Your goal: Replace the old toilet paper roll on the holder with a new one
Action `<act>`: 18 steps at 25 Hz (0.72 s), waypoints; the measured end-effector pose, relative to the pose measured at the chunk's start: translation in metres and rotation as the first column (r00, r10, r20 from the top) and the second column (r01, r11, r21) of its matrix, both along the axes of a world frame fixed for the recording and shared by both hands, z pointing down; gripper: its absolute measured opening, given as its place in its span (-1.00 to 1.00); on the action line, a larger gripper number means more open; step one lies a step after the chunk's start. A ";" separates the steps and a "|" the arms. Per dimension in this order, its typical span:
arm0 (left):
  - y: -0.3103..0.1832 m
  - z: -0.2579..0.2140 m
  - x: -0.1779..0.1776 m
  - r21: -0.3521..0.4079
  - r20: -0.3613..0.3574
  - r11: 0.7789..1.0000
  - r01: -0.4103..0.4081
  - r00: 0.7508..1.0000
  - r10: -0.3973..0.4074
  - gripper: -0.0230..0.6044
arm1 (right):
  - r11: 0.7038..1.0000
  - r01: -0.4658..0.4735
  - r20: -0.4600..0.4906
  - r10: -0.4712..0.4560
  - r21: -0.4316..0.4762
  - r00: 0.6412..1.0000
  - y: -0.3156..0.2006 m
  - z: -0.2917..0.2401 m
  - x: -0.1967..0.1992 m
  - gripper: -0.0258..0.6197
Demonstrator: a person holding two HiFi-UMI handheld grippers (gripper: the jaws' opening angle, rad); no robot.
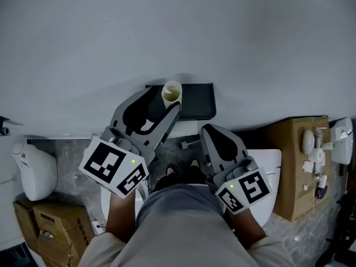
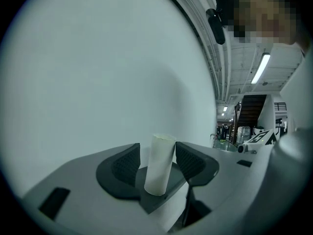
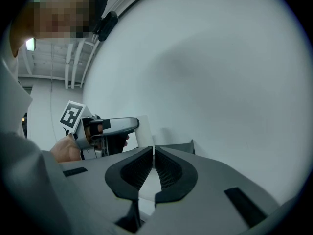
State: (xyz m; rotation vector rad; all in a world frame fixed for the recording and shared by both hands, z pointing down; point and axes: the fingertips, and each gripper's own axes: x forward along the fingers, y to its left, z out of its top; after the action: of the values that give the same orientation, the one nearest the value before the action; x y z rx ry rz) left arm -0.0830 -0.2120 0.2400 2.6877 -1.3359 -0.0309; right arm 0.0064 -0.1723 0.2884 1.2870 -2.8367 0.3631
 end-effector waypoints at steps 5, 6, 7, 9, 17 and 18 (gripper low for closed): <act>0.006 0.001 0.003 0.019 0.022 0.999 -0.029 0.999 0.028 -0.18 | 1.000 -0.019 -0.003 0.019 0.008 1.000 0.000 -0.002 -0.002 -0.83; 0.007 0.001 0.004 0.020 0.022 0.999 -0.034 0.999 0.034 -0.18 | 1.000 -0.022 -0.003 0.022 0.009 1.000 0.001 -0.003 -0.002 -0.83; 0.009 0.001 0.005 0.023 0.021 0.999 -0.039 0.999 0.038 -0.18 | 1.000 -0.024 -0.003 0.024 0.011 1.000 0.002 -0.003 -0.002 -0.82; 0.013 0.002 0.005 0.027 0.018 0.999 -0.042 0.999 0.042 -0.18 | 0.999 -0.029 -0.005 0.029 0.017 1.000 0.003 -0.004 -0.002 -0.83; 0.034 0.006 -0.004 0.045 0.030 0.999 -0.006 1.000 0.004 -0.18 | 0.998 -0.037 -0.047 0.040 0.053 0.998 0.011 -0.008 -0.007 -0.83; 0.038 0.007 -0.006 0.055 0.052 0.998 0.009 0.999 -0.012 -0.18 | 0.998 -0.036 -0.055 0.040 0.059 0.998 0.012 -0.009 -0.009 -0.83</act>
State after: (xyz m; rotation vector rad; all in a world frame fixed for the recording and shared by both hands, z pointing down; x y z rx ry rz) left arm -0.0885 -0.1744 0.2474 2.7452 -1.3841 0.0014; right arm -0.0021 -0.1602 0.2797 1.3405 -2.7996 0.2430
